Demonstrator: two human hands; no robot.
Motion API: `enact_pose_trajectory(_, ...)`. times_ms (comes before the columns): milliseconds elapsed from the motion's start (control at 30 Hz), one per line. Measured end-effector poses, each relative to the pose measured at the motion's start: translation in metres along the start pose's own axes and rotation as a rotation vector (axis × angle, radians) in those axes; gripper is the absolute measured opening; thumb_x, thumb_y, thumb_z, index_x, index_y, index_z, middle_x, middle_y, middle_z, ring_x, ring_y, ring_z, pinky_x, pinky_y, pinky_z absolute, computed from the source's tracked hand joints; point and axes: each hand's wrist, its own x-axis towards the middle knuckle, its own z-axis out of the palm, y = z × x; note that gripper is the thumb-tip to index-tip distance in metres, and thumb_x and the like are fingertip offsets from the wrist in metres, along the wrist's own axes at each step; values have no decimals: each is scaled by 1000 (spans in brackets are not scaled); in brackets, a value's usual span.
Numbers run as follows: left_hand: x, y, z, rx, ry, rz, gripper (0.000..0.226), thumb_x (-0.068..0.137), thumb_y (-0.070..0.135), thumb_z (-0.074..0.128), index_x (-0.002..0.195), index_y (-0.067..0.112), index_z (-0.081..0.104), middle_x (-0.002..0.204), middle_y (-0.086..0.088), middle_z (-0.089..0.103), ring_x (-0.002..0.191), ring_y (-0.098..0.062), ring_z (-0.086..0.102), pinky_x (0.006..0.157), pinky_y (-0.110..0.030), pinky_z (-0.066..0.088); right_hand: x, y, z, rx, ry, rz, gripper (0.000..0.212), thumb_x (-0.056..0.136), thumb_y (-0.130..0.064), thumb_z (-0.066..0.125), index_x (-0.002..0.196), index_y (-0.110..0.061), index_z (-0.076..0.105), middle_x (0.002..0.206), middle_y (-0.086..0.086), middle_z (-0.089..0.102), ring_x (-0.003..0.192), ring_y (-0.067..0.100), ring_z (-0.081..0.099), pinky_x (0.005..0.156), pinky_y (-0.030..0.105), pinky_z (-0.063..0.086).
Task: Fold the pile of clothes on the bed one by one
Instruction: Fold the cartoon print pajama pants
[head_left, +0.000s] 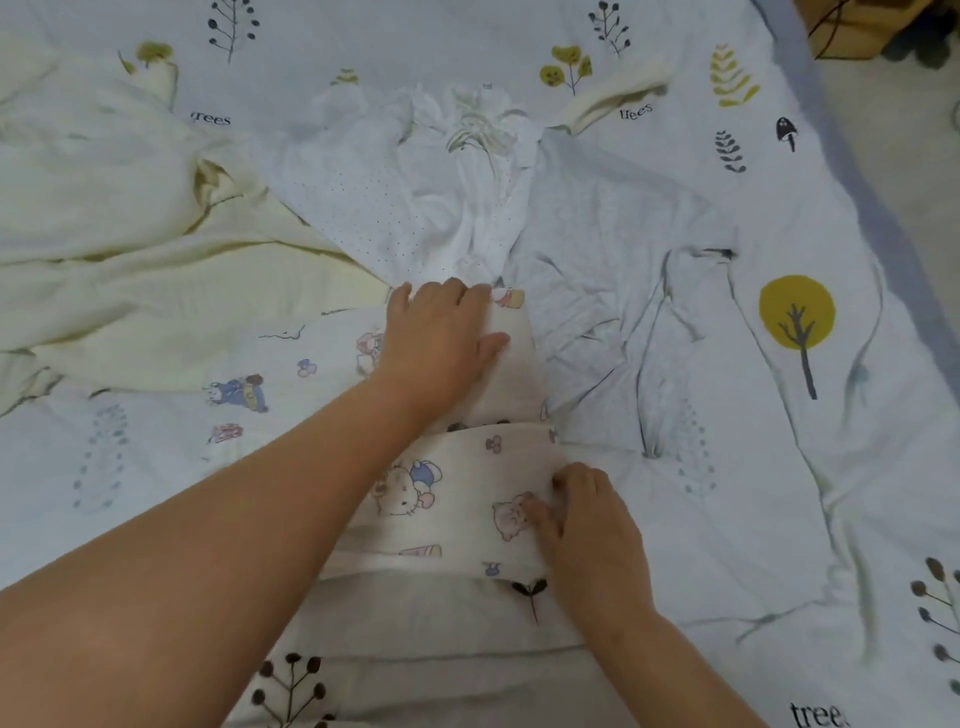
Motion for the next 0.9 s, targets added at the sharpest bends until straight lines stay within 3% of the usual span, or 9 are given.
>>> enact_pose_trajectory(133, 34, 1, 11, -55, 31, 9, 22, 96, 22, 43, 93, 4, 56, 89, -12, 58, 78, -28, 54, 66, -33, 36, 7, 0, -4, -51, 62, -115, 15, 94, -24, 52, 96, -10, 56, 94, 2, 52, 82, 20, 53, 64, 25, 35)
enact_pose_trajectory(300, 59, -28, 5, 11, 209, -190, 23, 96, 16, 41, 89, 1, 57, 88, -18, 59, 70, -27, 46, 61, -34, 27, -4, 19, -10, -52, 227, -197, 28, 61, 2, 82, 67, -4, 55, 71, 10, 55, 53, 24, 52, 41, 29, 41)
enact_pose_trajectory(433, 53, -16, 5, 120, 113, -160, 27, 96, 24, 43, 108, 4, 56, 114, -19, 56, 104, -35, 49, 84, -40, 30, 1, 23, -17, -83, 127, -113, 17, 79, -15, 72, 76, -4, 59, 84, 11, 55, 76, 29, 55, 61, 37, 47)
enact_pose_trajectory(500, 31, -5, 2, 61, 218, -125, 39, 93, 26, 46, 126, 6, 49, 134, -20, 45, 124, -36, 40, 103, -49, 23, 4, 13, -19, 4, 233, -104, 19, 85, -24, 65, 86, -6, 61, 97, 13, 59, 88, 32, 57, 73, 41, 47)
enact_pose_trajectory(600, -18, -10, 6, 112, 325, 53, 52, 94, 35, 37, 138, 8, 38, 145, -23, 35, 135, -37, 29, 108, -59, 12, 14, -18, -13, 17, 415, -137, 46, 86, -39, 44, 115, -6, 58, 126, 22, 54, 115, 38, 54, 92, 47, 45)
enact_pose_trajectory(667, -54, -30, 16, 177, 119, 52, 61, 94, 48, 25, 145, 14, 27, 152, -18, 21, 140, -36, 16, 108, -61, 1, 22, -35, -2, -92, 398, -166, 59, 84, -44, 43, 133, -11, 48, 141, 24, 41, 130, 37, 41, 103, 50, 33)
enact_pose_trajectory(767, -88, -68, 32, 199, -205, -167, 76, 85, 67, -6, 147, 25, 6, 153, -4, -4, 142, -29, -8, 107, -64, -4, 28, -36, 23, -288, 112, -238, 73, 85, -50, 44, 148, -26, 16, 156, 17, 3, 142, 38, 9, 110, 54, 2)
enact_pose_trajectory(833, -94, -83, 39, 204, -278, -230, 82, 74, 73, -20, 142, 29, -8, 149, 1, -18, 139, -26, -19, 108, -63, -5, 30, -23, 43, -275, -17, -284, 74, 92, -53, 37, 140, -35, -17, 146, 4, -34, 138, 33, -25, 104, 47, -23)
enact_pose_trajectory(900, -91, -85, 40, 184, -302, -219, 82, 69, 73, -25, 139, 31, -18, 146, 3, -28, 140, -29, -22, 109, -61, -7, 32, -14, 49, -262, -29, -272, 75, 93, -54, 34, 134, -38, -26, 139, -1, -44, 128, 26, -40, 103, 42, -27)
